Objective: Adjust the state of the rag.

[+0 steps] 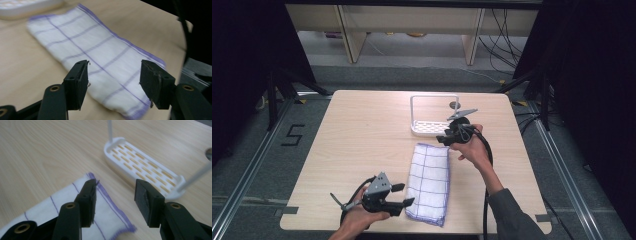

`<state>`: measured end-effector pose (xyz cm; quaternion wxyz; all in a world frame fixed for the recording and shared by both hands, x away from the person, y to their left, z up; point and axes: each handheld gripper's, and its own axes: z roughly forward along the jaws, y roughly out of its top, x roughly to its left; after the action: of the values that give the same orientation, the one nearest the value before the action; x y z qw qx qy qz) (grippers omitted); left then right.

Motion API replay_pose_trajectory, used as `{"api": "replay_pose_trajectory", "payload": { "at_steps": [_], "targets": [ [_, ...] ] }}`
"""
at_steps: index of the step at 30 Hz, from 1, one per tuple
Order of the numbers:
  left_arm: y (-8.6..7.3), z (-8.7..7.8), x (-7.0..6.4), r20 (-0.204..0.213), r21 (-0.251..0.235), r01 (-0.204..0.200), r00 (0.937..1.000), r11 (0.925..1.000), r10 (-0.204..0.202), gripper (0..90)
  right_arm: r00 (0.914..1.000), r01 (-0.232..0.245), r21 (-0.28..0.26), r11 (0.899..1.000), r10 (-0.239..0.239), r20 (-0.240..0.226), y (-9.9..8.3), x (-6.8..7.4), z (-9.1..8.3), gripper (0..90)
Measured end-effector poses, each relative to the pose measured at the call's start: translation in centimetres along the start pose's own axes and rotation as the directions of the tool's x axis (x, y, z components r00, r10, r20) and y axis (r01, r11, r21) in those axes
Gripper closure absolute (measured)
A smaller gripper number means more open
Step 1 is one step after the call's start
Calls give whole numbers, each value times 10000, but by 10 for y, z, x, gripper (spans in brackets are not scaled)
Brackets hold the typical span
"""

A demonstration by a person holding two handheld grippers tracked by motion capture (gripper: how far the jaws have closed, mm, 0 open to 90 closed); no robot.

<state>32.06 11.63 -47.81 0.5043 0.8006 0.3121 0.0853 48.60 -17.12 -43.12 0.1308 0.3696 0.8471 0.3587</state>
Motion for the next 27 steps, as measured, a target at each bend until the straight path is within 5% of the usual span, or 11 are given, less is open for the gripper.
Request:
{"api": "replay_pose_trajectory", "payload": {
  "at_steps": [4,6,8,15,18,27],
  "targets": [
    [15,9,23,-684,54,21,9977,10000,-17,389,9976,-591,-18,9982,592,363,-18,-7,-4,508],
    [21,18,37,-820,226,260,9963,9994,-241,388,9983,-516,-5,9987,516,275,-25,-12,-5,507],
    [26,28,51,-1213,275,470,9917,9985,-433,389,9950,-962,18,9954,961,267,-31,-11,-7,503],
    [41,61,86,-1760,794,791,9823,9937,-641,402,9937,-1060,4,9944,1059,354,-36,-13,-4,495],
    [48,78,98,-1694,1051,867,9832,9907,-680,409,9958,-793,118,9968,786,479,-37,-15,2,498],
    [59,112,114,-1779,1536,1011,9813,9830,-731,432,9927,-1125,451,9926,1103,489,-39,-19,11,527]
  ]
}}
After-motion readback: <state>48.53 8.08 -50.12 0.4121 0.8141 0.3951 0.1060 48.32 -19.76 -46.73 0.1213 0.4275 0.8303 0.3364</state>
